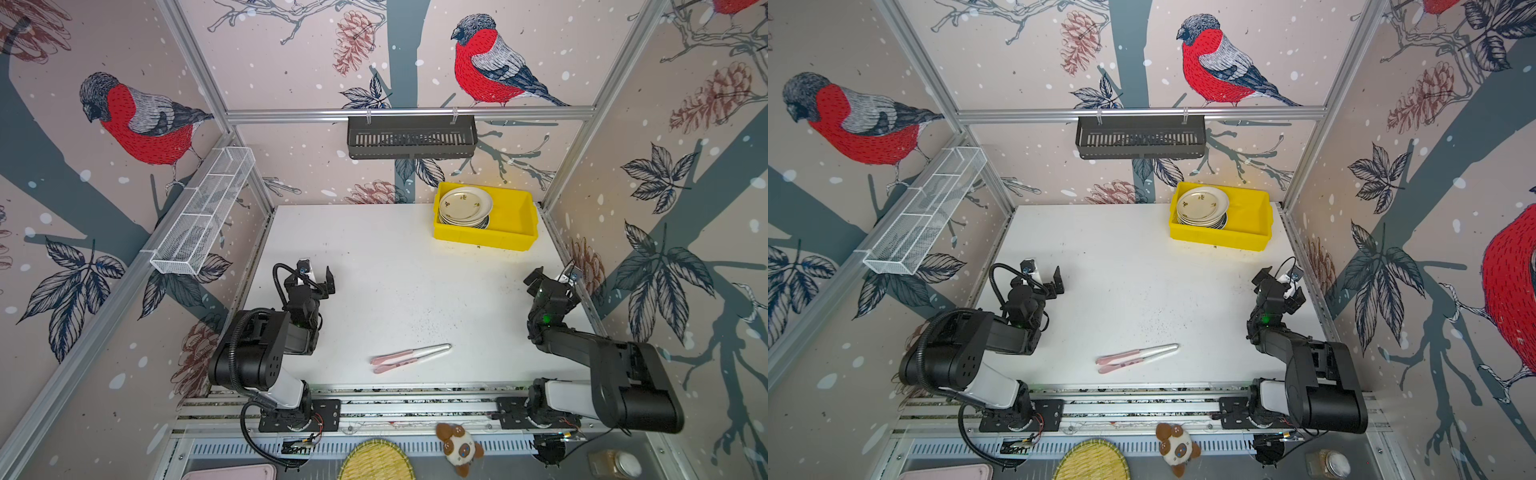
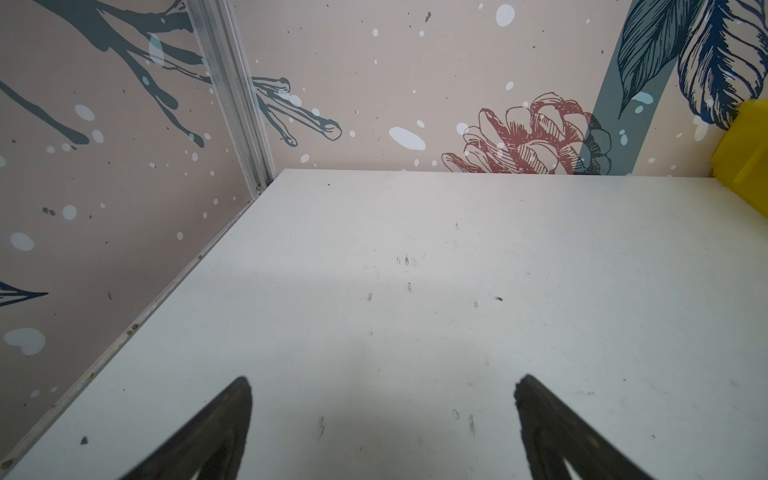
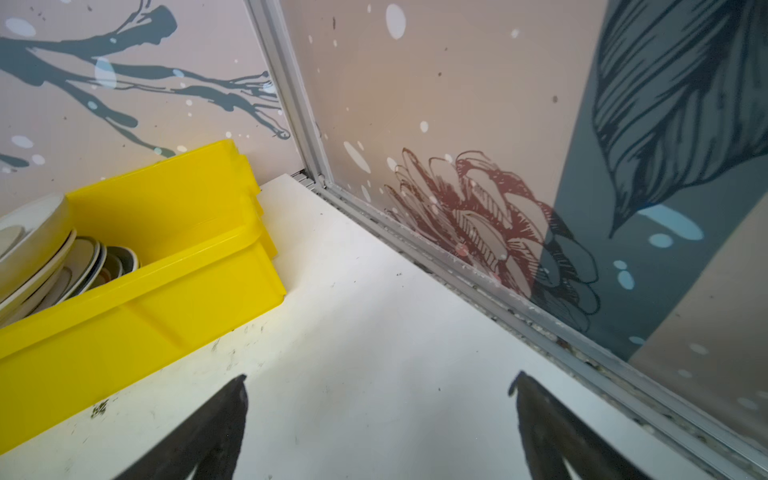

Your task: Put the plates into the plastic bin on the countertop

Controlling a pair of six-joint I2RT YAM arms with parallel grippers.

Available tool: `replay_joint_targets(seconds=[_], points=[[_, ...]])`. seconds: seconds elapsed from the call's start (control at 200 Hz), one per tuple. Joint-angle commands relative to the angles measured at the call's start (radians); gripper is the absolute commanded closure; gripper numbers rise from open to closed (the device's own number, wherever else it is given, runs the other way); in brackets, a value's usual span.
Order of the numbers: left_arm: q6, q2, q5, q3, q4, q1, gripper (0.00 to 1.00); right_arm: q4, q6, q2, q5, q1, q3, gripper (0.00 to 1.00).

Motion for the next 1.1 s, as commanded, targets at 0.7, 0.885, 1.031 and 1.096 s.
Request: replay_joint_targets(seconds=[0.7, 0.885, 1.031, 1.096], points=[[0.016, 0.002, -0.012, -0.003, 0.065, -0.001, 0.02, 0.391, -0.220, 0.172, -0.125, 0.098, -0.059, 0.00], [0.017, 0.002, -0.016, -0.003, 0.066, -0.002, 0.02, 0.354, -0.217, 0.165, -0.126, 0.103, -0.050, 0.00], [0.018, 0.002, -0.019, -0.004, 0.067, -0.004, 0.02, 0.360, -0.222, 0.168, -0.118, 0.106, -0.050, 0.00], [0.022, 0.003, -0.029, -0.006, 0.072, -0.009, 0.02, 0.355, -0.222, 0.165, -0.116, 0.107, -0.050, 0.00]])
